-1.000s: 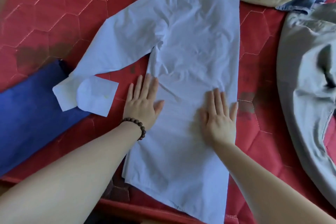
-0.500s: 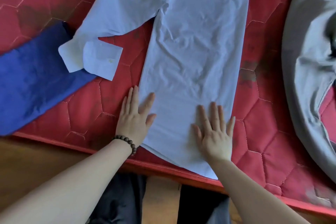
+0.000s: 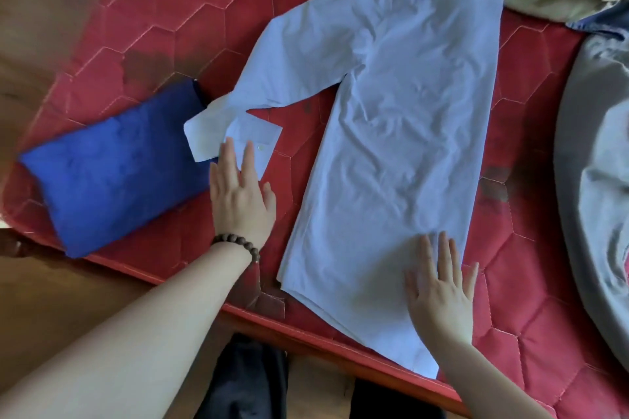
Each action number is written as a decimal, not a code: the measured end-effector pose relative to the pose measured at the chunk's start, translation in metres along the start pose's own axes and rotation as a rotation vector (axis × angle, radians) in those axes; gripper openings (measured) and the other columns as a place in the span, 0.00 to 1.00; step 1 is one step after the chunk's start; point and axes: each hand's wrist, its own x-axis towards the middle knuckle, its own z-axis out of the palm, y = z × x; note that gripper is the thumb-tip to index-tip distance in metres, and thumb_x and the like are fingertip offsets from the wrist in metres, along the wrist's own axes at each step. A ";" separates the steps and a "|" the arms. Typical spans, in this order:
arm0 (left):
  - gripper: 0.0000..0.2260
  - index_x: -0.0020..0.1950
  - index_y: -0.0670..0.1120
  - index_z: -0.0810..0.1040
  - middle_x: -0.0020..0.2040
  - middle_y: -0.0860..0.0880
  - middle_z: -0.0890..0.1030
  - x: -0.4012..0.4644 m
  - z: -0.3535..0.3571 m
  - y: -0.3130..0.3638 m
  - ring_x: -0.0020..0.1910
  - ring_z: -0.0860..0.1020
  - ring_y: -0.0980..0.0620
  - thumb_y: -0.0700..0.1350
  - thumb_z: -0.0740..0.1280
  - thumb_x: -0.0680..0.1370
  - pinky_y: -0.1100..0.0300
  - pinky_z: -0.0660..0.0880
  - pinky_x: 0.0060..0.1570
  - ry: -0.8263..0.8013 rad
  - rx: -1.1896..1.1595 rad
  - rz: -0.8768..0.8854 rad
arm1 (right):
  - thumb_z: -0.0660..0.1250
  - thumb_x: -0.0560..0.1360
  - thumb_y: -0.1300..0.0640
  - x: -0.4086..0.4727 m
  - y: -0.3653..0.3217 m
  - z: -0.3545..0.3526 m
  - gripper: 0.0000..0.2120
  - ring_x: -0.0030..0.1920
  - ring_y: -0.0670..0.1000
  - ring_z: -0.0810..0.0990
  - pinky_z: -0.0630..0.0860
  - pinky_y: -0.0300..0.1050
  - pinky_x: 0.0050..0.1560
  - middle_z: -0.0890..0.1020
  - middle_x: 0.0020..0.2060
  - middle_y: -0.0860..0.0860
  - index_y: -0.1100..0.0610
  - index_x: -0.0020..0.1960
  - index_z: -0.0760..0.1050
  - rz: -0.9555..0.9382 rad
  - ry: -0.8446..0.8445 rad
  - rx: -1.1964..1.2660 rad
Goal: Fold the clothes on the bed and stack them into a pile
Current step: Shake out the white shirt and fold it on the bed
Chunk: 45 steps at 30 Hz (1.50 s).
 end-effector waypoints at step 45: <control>0.10 0.49 0.37 0.84 0.40 0.40 0.85 0.177 -0.145 -0.054 0.35 0.82 0.40 0.29 0.71 0.71 0.53 0.76 0.32 0.141 -0.066 0.142 | 0.58 0.74 0.63 0.259 -0.118 -0.255 0.16 0.47 0.65 0.78 0.72 0.52 0.42 0.81 0.46 0.64 0.60 0.57 0.79 -0.020 0.335 0.023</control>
